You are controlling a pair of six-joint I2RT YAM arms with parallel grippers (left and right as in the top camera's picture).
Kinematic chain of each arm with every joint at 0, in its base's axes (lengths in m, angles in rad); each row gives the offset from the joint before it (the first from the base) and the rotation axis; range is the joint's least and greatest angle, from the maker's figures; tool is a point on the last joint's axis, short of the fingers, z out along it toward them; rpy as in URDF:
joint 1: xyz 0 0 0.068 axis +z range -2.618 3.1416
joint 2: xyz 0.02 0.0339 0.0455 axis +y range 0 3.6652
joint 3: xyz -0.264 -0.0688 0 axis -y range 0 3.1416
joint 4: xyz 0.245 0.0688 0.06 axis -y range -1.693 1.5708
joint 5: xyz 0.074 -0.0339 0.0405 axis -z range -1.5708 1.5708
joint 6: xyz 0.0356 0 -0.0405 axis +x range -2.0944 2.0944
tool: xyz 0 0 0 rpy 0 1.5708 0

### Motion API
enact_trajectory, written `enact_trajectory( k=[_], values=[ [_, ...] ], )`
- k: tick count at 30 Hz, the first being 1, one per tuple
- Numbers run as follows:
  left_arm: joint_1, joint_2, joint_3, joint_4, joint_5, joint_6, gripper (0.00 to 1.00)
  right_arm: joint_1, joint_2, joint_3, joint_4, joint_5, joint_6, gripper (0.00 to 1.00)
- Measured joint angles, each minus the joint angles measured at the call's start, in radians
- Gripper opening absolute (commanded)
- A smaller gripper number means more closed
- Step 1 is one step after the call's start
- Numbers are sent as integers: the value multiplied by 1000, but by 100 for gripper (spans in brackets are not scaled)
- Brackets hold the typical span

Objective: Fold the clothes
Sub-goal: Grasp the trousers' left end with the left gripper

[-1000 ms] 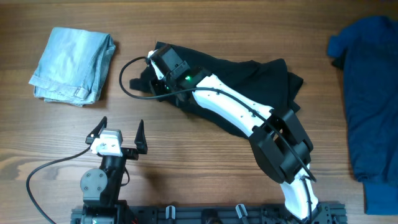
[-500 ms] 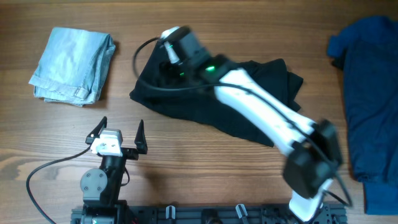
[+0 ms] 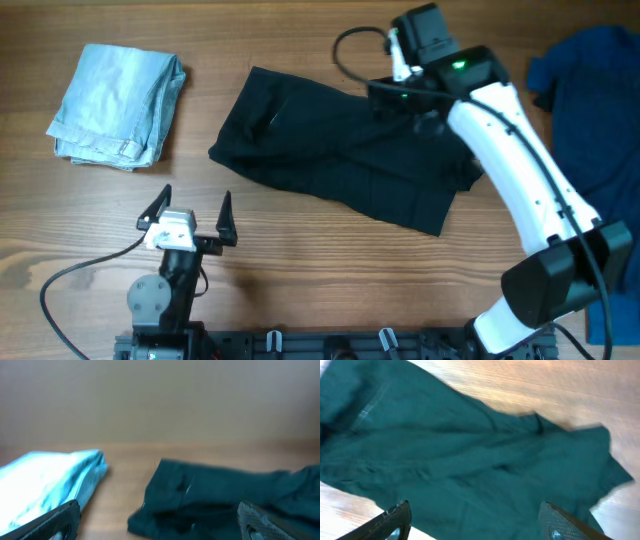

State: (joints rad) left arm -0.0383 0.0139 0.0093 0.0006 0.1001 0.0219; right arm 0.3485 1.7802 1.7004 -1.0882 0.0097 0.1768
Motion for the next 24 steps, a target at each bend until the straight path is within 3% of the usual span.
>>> enact_trajectory(
  k=[4, 12, 20, 24],
  values=[
    [0, 0, 2, 35, 68, -17, 100, -49, 0, 0, -55, -24, -4, 86],
    [0, 172, 216, -180, 107, -46, 100, -113, 0, 0, -76, -39, -6, 87],
    [0, 673, 606, -356, 111, -53, 100, -114, 0, 0, -76, -43, -7, 88],
    [0, 913, 724, -312, 111, -54, 100, -114, 0, 0, -76, -44, -6, 88]
  ],
)
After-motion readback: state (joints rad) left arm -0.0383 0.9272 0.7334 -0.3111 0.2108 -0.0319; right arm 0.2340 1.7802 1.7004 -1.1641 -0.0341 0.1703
